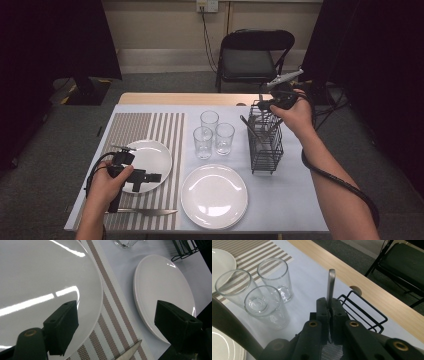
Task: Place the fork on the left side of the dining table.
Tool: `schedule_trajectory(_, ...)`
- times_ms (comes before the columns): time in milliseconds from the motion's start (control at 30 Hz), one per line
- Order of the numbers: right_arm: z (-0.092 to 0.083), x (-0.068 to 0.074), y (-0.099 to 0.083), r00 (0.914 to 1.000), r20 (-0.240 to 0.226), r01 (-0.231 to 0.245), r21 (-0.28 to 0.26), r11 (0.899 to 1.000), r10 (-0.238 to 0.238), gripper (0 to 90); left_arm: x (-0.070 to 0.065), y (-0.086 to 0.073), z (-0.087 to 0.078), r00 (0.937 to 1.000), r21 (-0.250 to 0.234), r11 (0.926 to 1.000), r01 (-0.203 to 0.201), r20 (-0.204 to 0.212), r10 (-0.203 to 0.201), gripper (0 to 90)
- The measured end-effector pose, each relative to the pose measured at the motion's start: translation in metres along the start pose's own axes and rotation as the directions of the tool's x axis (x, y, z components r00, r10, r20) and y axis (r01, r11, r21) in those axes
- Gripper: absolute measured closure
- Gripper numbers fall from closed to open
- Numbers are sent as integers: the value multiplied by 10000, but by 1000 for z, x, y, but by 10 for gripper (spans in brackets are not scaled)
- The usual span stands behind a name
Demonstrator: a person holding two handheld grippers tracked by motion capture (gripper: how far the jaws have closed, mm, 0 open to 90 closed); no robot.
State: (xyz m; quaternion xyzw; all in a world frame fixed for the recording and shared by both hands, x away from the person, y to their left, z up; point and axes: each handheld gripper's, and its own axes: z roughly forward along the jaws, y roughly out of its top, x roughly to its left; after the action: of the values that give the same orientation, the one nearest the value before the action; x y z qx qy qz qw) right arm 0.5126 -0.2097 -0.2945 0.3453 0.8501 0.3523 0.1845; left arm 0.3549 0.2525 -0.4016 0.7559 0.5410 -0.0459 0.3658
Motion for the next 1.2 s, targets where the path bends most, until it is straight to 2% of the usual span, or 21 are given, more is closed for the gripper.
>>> schedule_trajectory(133,-6,2,5,9999,-33,99,-131,9999,-99,878,-1,0,0,9999,34,10000,86,54,-86,189)
schedule_trajectory(400,-19,4,17,9997,-19,236,-371,9990,-237,878,0,0,1,10000,81,10000,-22,-17,22,189)
schedule_trajectory(667,-30,4,24,9997,-167,176,-581,9982,-186,878,-1,-1,3,10000,131,9999,-10,-41,10,189)
schedule_trajectory(1200,-56,6,42,9989,82,478,-832,9954,-472,878,-3,0,3,10000,101,9999,-56,23,56,188)
